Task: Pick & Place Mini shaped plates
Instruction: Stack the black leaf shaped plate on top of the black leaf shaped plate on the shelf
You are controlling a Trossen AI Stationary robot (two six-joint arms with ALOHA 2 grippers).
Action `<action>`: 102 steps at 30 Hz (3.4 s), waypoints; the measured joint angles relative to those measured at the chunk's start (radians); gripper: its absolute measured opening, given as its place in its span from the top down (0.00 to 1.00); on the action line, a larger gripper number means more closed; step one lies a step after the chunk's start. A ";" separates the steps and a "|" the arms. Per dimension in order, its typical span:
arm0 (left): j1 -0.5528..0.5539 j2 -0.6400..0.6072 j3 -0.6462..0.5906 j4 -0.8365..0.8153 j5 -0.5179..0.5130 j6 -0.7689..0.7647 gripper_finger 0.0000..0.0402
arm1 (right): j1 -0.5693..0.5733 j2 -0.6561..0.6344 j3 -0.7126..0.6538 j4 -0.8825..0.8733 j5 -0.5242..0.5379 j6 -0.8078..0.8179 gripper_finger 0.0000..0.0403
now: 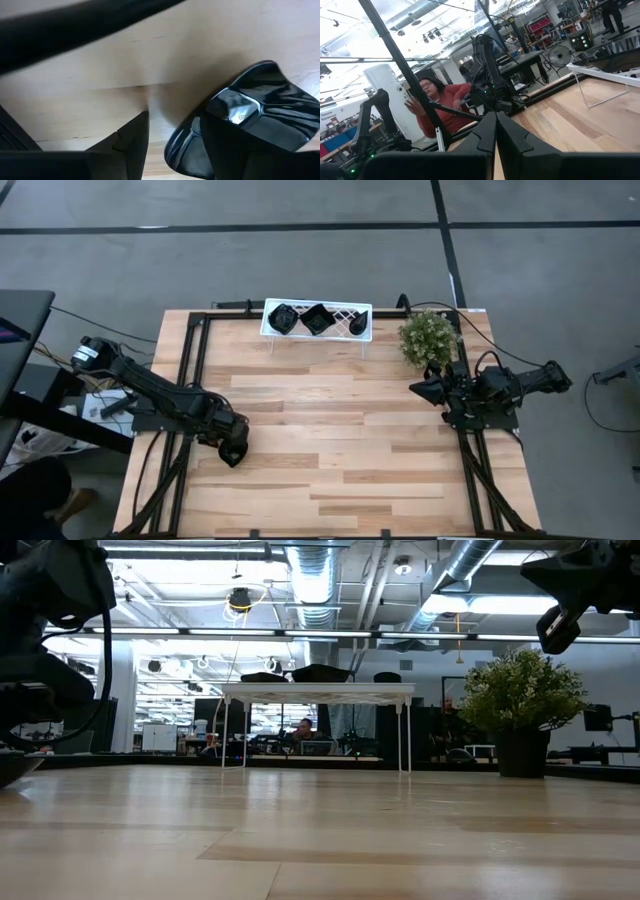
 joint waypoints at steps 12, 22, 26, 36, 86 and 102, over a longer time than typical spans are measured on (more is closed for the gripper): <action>0.000 0.000 0.000 0.024 -0.002 0.000 0.63 | 0.000 0.000 0.000 0.003 0.000 0.000 0.98; 0.000 -0.002 0.001 0.029 -0.017 0.008 0.86 | 0.000 0.000 0.000 0.004 0.000 0.000 0.98; 0.000 -0.016 0.001 0.026 -0.036 0.008 0.93 | 0.000 0.000 0.000 0.004 0.000 0.000 0.98; 0.002 -0.170 -0.001 0.009 -0.213 -0.023 0.98 | 0.000 0.000 0.000 0.003 0.000 -0.001 0.98; 0.914 0.031 0.577 0.308 -0.177 1.143 0.99 | 0.000 0.000 0.000 0.004 0.001 0.000 0.98; 1.089 0.224 0.924 0.005 -0.081 1.387 0.99 | 0.000 0.000 0.000 0.004 0.001 0.001 0.98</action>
